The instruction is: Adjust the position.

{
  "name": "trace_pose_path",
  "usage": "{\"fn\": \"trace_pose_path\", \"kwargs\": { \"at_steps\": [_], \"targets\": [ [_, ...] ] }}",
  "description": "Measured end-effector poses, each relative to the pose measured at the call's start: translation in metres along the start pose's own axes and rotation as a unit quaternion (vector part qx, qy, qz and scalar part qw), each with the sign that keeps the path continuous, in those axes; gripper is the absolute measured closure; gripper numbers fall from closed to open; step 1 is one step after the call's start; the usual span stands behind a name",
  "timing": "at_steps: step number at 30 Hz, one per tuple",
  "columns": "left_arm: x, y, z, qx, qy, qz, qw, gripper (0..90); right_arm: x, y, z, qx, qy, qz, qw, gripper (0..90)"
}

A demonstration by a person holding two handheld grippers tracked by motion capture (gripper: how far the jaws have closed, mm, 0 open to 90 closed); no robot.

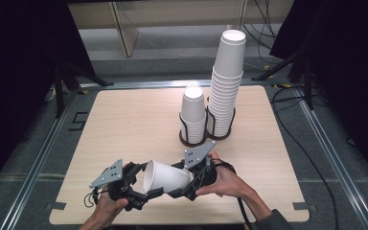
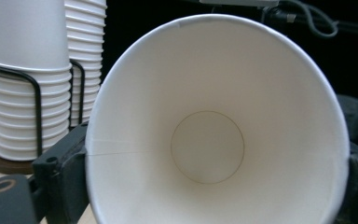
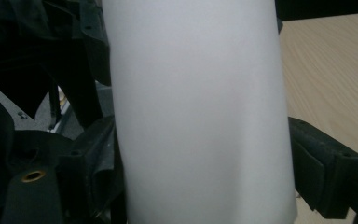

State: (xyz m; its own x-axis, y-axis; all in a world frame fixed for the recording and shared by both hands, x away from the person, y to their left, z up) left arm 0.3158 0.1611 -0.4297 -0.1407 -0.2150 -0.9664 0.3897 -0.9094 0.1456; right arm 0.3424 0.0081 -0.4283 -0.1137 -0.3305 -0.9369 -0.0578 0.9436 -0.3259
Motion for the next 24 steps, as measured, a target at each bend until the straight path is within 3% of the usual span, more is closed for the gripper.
{"fn": "trace_pose_path", "kwargs": {
  "at_steps": [5,7,9,10,12,15,18,21,24],
  "targets": [
    [-0.001,-0.002,-0.001,-0.017,0.013,-0.022,0.9995,8.5,0.001,-0.003,0.001,0.038,-0.025,-0.038,0.9982,15.4],
    [-0.001,-0.001,-0.002,-0.018,0.017,-0.023,0.9994,8.5,0.000,-0.004,-0.001,0.054,-0.043,-0.058,0.9960,15.7],
    [0.000,-0.003,-0.002,-0.036,0.023,-0.046,0.9981,8.5,-0.002,-0.003,-0.002,0.072,-0.061,-0.072,0.9929,15.7],
    [0.000,-0.002,-0.002,-0.032,0.024,-0.041,0.9984,8.5,-0.002,-0.003,-0.003,0.076,-0.066,-0.078,0.9919,15.8],
    [0.000,-0.003,-0.002,-0.042,0.030,-0.061,0.9968,8.5,-0.002,-0.002,-0.004,0.088,-0.076,-0.087,0.9894,15.7],
    [0.002,-0.003,-0.002,-0.048,0.034,-0.076,0.9953,8.5,0.002,0.001,-0.004,0.096,-0.087,-0.105,0.9861,16.0],
    [0.004,0.000,0.000,-0.042,0.029,-0.069,0.9963,8.4,0.006,0.005,-0.006,0.090,-0.091,-0.115,0.9850,16.8],
    [0.004,-0.001,0.000,-0.042,0.029,-0.080,0.9955,8.1,0.008,0.009,-0.007,0.085,-0.096,-0.122,0.9842,23.1],
    [0.003,-0.001,0.000,-0.043,0.020,-0.063,0.9969,6.6,0.009,0.010,-0.008,0.080,-0.111,-0.127,0.9825,24.1]
  ]
}}
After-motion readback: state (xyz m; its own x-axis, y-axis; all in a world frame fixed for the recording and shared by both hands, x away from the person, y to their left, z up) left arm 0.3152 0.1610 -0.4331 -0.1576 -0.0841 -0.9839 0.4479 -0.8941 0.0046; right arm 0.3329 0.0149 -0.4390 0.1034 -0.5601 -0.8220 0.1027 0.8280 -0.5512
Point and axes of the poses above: each handheld gripper's, and its own axes: y roughly forward along the jaws, x roughly out of its underside, z roughly to its right, the point moved 6 cm from there along y, roughly forward along the jaws, and after that the axes turned 12 degrees about z, right-handed, at the moved point
